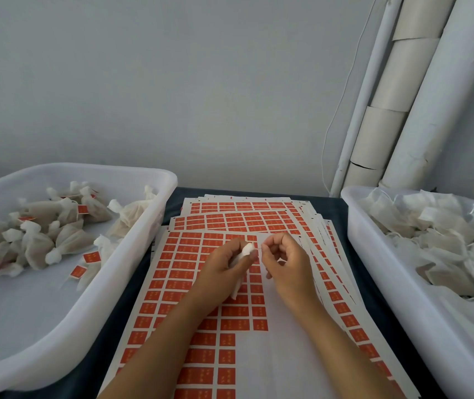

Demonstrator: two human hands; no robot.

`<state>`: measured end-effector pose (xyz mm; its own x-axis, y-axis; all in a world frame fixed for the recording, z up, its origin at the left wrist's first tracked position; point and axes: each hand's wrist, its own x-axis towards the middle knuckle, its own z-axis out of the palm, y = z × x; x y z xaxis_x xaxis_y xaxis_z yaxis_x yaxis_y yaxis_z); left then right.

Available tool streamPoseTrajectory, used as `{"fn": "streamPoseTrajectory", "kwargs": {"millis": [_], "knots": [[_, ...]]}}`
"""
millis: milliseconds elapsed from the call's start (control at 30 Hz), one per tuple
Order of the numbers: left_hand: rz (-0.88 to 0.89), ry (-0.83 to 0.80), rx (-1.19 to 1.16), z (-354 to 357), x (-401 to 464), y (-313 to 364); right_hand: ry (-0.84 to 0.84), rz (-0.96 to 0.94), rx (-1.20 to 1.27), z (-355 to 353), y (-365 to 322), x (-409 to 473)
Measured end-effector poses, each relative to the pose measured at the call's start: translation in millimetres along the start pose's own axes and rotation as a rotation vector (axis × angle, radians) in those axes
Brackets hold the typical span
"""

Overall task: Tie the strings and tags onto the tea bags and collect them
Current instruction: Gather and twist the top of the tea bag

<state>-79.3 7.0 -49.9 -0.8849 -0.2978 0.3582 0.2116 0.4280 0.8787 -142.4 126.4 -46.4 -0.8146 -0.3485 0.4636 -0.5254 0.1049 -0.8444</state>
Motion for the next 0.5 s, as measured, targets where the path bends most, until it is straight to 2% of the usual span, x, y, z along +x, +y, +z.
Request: {"fn": "streamPoseTrajectory", "kwargs": {"millis": [167,333,500], "knots": [[-0.039,0.042,-0.042,-1.2,1.0,-0.2,0.099,-0.063,-0.095,1.6,-0.9,-2.5],[-0.056,0.004,-0.103,-2.2,0.5,3.0,0.207,-0.06,-0.102,2.6,-0.8,-0.5],[-0.137,-0.012,-0.141,-3.4,0.0,0.5,0.093,0.011,-0.151,3.6,3.7,0.1]]}}
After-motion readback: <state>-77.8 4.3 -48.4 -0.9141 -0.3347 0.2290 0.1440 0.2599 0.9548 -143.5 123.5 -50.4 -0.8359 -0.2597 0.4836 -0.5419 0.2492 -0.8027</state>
